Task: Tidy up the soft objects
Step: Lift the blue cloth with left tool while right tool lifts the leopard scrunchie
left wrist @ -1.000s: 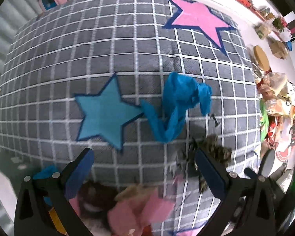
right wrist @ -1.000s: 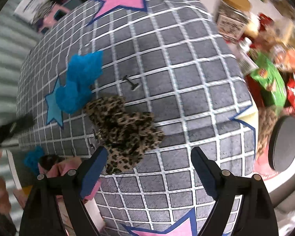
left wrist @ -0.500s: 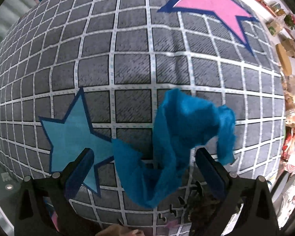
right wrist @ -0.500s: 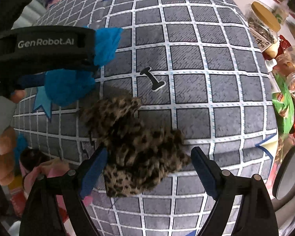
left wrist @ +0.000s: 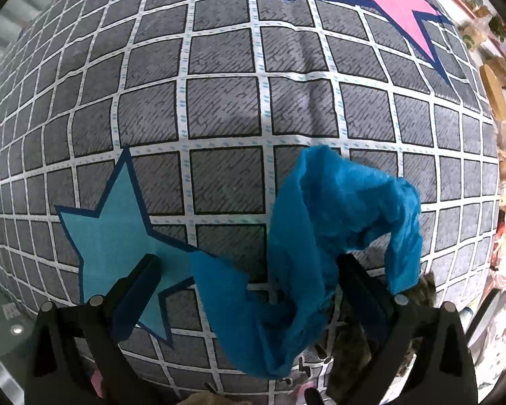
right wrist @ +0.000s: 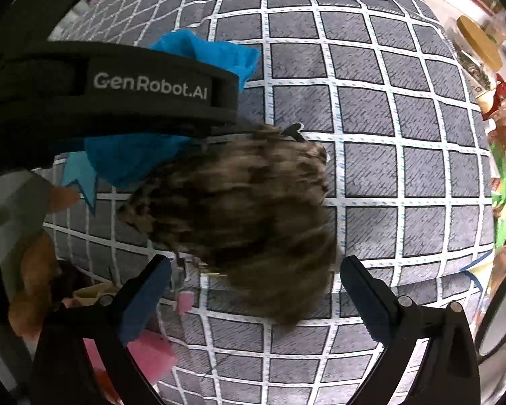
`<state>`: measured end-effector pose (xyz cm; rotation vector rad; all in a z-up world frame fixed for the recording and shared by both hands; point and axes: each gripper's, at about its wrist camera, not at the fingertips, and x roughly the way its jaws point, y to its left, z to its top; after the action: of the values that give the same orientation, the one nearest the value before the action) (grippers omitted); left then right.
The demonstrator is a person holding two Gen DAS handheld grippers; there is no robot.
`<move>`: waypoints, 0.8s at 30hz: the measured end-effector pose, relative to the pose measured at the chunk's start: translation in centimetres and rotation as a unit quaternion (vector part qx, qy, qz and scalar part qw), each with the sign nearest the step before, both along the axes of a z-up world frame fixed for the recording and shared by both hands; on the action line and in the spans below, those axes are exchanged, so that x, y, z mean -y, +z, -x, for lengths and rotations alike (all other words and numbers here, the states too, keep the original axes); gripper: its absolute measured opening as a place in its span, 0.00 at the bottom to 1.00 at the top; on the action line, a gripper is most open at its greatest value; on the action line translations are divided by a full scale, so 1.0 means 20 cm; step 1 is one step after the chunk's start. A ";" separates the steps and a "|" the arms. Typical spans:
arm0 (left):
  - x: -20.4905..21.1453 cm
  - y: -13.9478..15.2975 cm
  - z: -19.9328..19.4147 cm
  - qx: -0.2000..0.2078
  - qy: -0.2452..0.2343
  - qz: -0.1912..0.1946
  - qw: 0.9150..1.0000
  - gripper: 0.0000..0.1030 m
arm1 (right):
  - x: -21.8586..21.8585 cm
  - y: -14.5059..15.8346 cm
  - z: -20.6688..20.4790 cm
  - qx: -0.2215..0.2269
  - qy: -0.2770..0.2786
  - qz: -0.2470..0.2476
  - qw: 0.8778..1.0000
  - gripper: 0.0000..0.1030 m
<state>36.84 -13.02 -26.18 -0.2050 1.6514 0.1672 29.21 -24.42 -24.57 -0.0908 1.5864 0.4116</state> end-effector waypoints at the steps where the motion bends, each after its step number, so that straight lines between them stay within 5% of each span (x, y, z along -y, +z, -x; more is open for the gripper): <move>1: -0.02 -0.01 -0.06 -0.001 -0.005 0.000 1.000 0.99 | -0.01 0.01 0.00 0.004 0.003 -0.008 1.000 0.98; 10: 0.04 0.06 -0.19 0.019 -0.063 0.000 0.998 0.64 | -0.08 0.00 -0.10 0.018 0.017 -0.010 1.000 0.98; 15: 0.03 0.11 -0.22 0.025 -0.062 0.015 0.998 0.25 | -0.09 0.00 -0.24 0.020 0.015 0.003 1.000 0.74; 17: 0.01 0.14 -0.21 0.028 -0.051 0.014 0.998 0.21 | -0.08 0.02 -0.27 0.021 0.019 -0.001 1.000 0.51; 19: -0.01 0.18 -0.18 0.037 -0.044 0.009 0.998 0.20 | -0.05 0.06 -0.29 0.013 0.018 -0.009 1.000 0.42; 24: -0.04 0.33 -0.11 0.072 -0.042 -0.014 0.996 0.20 | -0.01 0.17 -0.36 0.019 0.016 -0.021 0.999 0.39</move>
<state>39.13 -12.15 -19.67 -0.1229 1.5116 0.1078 36.43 -24.18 -21.15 -0.0922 1.5398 0.4654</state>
